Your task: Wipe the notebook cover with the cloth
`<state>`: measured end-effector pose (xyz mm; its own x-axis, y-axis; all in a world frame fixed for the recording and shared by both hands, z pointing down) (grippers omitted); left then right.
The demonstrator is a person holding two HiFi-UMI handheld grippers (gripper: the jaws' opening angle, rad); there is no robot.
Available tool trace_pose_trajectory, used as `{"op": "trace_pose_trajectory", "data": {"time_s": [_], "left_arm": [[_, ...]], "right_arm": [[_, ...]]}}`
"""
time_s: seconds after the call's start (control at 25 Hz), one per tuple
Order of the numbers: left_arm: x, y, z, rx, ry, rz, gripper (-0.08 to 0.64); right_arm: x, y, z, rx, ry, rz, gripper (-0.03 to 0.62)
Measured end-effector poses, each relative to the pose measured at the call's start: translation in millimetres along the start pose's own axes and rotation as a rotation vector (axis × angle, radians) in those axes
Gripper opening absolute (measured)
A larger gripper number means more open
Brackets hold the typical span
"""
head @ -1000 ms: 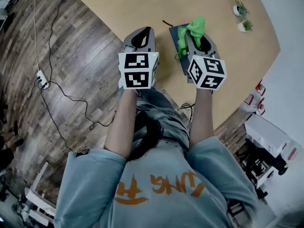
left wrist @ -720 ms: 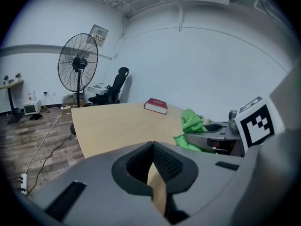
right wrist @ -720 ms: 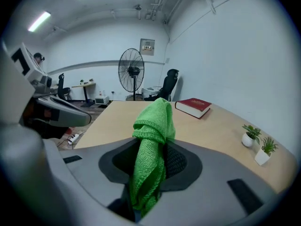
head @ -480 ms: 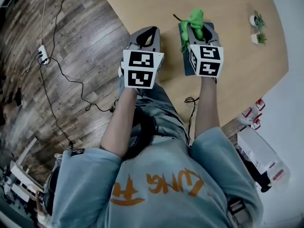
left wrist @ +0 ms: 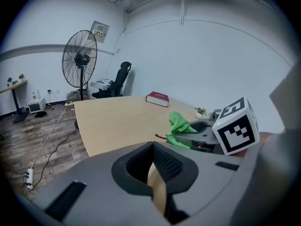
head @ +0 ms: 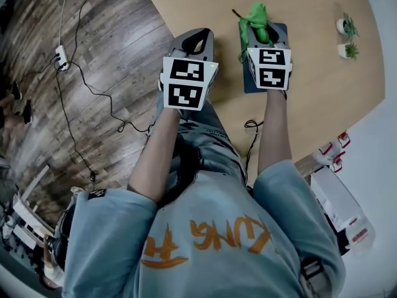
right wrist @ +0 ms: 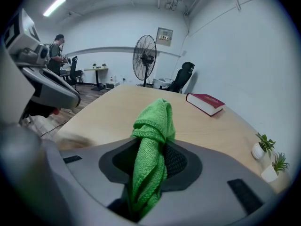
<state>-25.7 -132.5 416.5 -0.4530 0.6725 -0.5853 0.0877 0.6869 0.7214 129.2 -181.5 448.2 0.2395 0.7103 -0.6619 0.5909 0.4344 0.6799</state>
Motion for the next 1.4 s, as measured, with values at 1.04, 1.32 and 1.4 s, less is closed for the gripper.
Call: {"op": "trace_pose_trajectory", "data": {"time_s": [1.04,1.32,1.4], "left_arm": [[5.0,7.5,12.1,-0.065,0.027,-0.034,0.015],[5.2,9.4,15.5,-0.076,0.036,-0.040,0.015],[4.3,9.8,17.1,-0.080,0.040,-0.042,0.015]], "right_arm": [[18.9,15.5,-11.1,-0.022,-0.001,-0.031,0.115],[28.3,22.8,-15.4,-0.031,-0.019,-0.040,0.114],[30.8,24.8,-16.5,-0.038,-0.021,-0.042,0.114]]}}
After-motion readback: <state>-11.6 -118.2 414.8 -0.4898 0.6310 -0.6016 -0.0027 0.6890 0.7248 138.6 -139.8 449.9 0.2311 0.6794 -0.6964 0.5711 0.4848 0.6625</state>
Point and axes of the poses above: the fingertips, and each gripper's own axes: x backward along the fingers, z to its right, y out of its underside, the point moved 5 cm from there along x, backward along the fingers, and after that the axes turned 10 degrees about x, right-handed, at the moved point
